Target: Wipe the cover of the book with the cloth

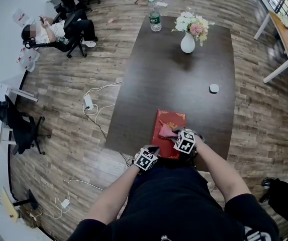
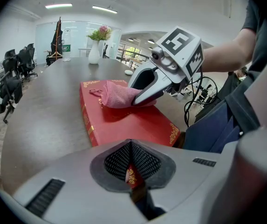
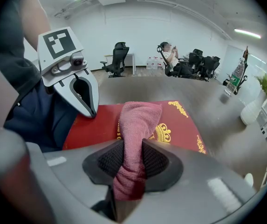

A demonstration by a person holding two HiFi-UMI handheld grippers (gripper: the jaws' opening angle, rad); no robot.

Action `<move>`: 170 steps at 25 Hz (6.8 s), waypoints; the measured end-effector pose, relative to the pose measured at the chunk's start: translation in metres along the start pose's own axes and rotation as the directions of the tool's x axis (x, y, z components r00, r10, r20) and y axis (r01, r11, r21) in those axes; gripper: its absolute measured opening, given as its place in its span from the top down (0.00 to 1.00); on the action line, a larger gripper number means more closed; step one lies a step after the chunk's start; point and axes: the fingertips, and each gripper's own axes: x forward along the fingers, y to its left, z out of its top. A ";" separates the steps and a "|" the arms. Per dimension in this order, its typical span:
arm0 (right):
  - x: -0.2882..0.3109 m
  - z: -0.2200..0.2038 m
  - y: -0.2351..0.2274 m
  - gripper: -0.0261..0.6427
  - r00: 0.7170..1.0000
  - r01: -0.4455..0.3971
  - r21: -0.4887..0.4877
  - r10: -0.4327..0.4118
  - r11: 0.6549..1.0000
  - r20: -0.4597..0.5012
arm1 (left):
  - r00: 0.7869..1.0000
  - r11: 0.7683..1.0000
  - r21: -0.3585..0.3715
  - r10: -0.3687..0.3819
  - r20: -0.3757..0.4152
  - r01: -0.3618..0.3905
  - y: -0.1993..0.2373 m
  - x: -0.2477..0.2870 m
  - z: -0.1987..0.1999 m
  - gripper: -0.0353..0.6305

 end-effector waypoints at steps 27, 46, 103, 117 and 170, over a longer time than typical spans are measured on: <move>-0.017 -0.021 -0.005 0.79 0.999 0.019 0.069 -0.020 0.997 0.024 | 1.000 1.000 0.007 -0.003 -0.015 0.003 -0.002 -0.004 0.000 0.95; -0.037 -0.052 -0.012 0.79 0.993 0.115 0.216 -0.104 0.970 -0.063 | 0.999 0.999 0.017 -0.029 0.015 0.028 -0.001 0.001 0.001 0.95; 0.040 0.096 0.031 0.79 0.999 0.030 0.042 -0.029 0.999 -0.043 | 0.971 0.973 -0.033 -0.226 0.077 0.229 -0.016 -0.013 -0.009 0.95; 0.053 0.086 0.035 0.79 1.000 0.004 0.015 -0.004 1.000 -0.002 | 0.968 0.970 -0.034 -0.239 0.071 0.242 -0.015 -0.013 -0.012 0.95; 0.038 0.054 0.031 0.79 1.000 0.028 0.077 -0.027 0.997 -0.014 | 0.964 0.967 -0.023 -0.253 0.081 0.255 -0.016 -0.011 -0.013 0.95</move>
